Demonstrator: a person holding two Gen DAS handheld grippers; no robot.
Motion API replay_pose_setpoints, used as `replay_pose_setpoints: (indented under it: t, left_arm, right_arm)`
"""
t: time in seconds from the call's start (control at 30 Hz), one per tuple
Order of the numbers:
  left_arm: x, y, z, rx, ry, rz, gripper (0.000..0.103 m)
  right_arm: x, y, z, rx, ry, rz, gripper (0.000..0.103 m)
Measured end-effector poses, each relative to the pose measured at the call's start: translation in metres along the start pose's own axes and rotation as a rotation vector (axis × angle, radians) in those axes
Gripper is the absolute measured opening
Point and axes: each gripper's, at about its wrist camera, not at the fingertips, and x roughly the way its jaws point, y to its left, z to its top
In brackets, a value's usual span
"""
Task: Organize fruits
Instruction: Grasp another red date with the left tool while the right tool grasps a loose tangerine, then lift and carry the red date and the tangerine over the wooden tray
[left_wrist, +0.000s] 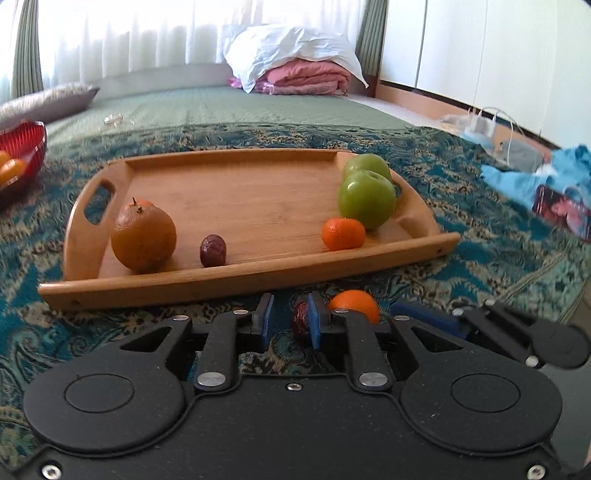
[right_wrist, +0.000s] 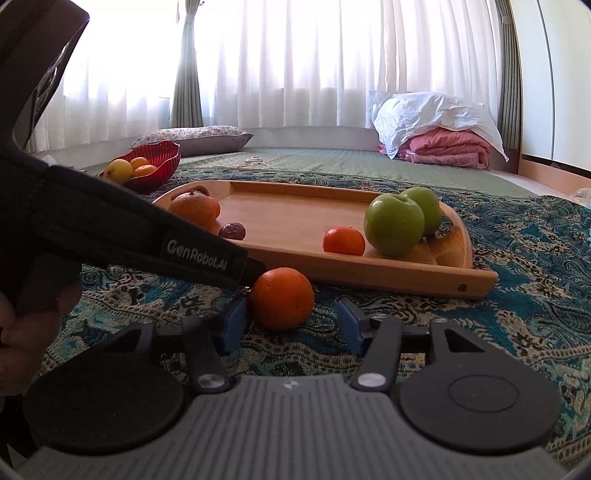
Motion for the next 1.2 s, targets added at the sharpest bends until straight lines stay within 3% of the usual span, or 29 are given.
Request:
replay_pose_setpoints:
  t: [0.1,0.17,0.27,0.37,0.73,1.2]
  left_arm:
    - [0.001,0.002,0.001,-0.005,0.007,-0.012,0.018]
    - [0.003,0.002,0.003,0.002,0.006,-0.010,0.020]
    - [0.004,0.002,0.003,0.001,0.007,-0.006,0.020]
    - [0.005,0.003,0.003,-0.008,0.014,-0.015,0.027]
    - [0.009,-0.004,-0.005,0.001,0.023,-0.040,0.034]
    - [0.013,-0.011,-0.012,-0.007,0.022,-0.038,0.034]
  right_arm:
    - [0.005,0.000,0.002,0.000,0.006,0.004,0.057]
    - [0.009,0.000,0.004,0.005,0.013,0.014,0.046]
    - [0.011,0.002,0.006,0.002,0.014,0.017,0.043]
    - [0.008,0.003,0.005,-0.012,0.006,-0.006,0.043]
    - [-0.005,-0.024,0.002,-0.005,0.013,-0.138,0.043]
    - [-0.008,-0.029,-0.003,0.015,0.011,-0.159,0.044]
